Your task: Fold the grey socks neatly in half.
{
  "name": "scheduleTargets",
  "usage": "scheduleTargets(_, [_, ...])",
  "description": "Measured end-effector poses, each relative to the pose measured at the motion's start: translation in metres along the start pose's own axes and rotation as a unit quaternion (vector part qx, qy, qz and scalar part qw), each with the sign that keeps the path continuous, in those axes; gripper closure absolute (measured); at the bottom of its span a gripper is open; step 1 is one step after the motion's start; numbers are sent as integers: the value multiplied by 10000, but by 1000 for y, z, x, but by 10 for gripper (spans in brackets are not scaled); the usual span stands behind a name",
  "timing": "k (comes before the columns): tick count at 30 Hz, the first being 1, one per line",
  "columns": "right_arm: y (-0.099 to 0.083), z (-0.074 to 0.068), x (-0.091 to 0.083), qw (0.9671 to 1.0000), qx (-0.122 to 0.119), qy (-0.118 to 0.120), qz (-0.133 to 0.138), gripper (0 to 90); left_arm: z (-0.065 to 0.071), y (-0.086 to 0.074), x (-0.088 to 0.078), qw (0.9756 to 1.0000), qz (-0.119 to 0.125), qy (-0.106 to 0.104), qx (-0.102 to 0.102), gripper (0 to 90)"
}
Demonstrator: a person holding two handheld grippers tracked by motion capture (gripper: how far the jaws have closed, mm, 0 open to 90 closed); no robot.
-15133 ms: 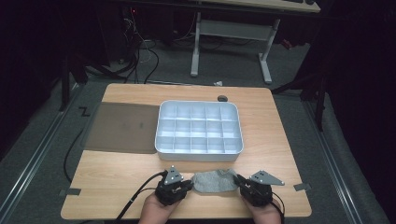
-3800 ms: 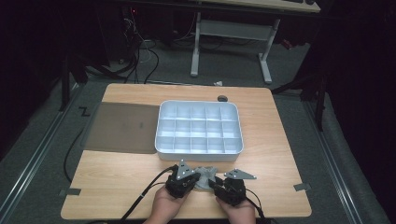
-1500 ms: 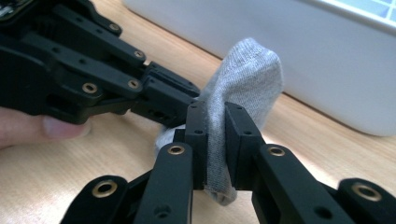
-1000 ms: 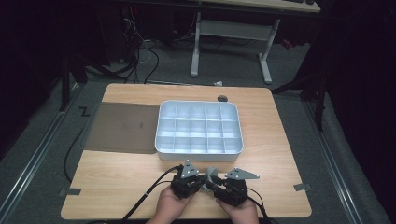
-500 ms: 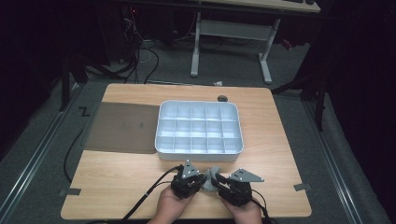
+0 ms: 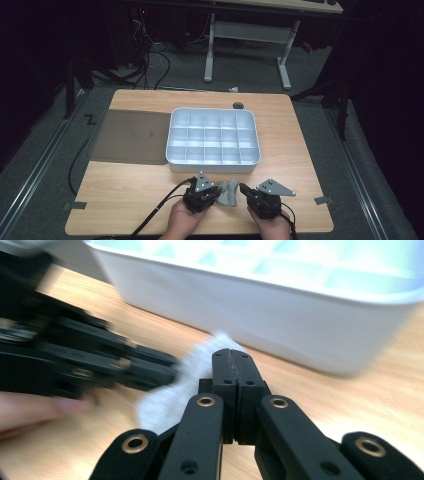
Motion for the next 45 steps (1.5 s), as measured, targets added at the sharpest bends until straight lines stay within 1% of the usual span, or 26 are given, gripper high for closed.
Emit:
scheduleTargets(3, [-13,8,7,9997,68,-152,-178,900,0,0,0,10000,8,-3,8,809])
scheduleTargets(4, [-17,8,10,9996,26,-162,-221,900,0,0,0,10000,9,-5,12,809])
scheduleTargets(6, [-21,2,14,9996,11,-114,-267,900,1,0,0,10000,11,-8,34,809])
scheduleTargets(10, [-16,-16,18,9997,-142,11,-216,900,1,0,0,10000,8,-6,60,809])
scheduleTargets(13, [-11,-22,20,9994,-269,10,-216,900,2,0,0,10000,12,2,64,809])
scheduleTargets(17, [-7,-30,22,9987,-434,50,-253,900,2,0,0,10000,0,3,92,812])
scheduleTargets(22, [-10,-35,30,9976,-564,63,-393,900,4,-1,0,9999,-19,-40,167,830])
scheduleTargets(26, [-12,-37,35,9967,-672,21,-464,900,3,-1,0,9999,-65,-111,101,842])
scheduleTargets(28, [-16,-36,37,9963,-648,-7,-556,900,3,-2,1,9998,-90,-154,44,845])
scheduleTargets(31, [-19,-34,39,9957,-713,-57,-581,900,2,-2,1,9998,-94,-171,6,845])
scheduleTargets(35, [-22,-32,42,9955,-703,-78,-624,900,1,-2,0,9997,-123,-192,-52,846])
scheduleTargets(37, [-23,-32,43,9951,-763,-98,-622,900,1,-2,0,9996,-144,-239,-87,848])
scheduleTargets(38, [-22,-32,43,9952,-749,-99,-624,900,1,-2,0,9995,-148,-254,-89,852])
scheduleTargets(41, [-19,-34,41,9958,-686,-54,-603,900,2,-3,0,9997,-143,-206,-3,863])
scheduleTargets(43, [-15,-35,39,9973,-554,14,-491,900,3,-3,0,9997,-150,-201,54,864])
scheduleTargets(45, [-11,-37,37,9976,-564,34,-388,900,4,-3,1,9996,-162,-212,69,865])
Point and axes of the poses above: each handheld gripper's, and its own axes: x roughly forward along the jaws, y roughly out of its top, z roughly to its right, the point moved 10 cm from there along x, roughly forward along the jaws, and after that the axes turned 2 degrees about y, right-handed, at the moved point
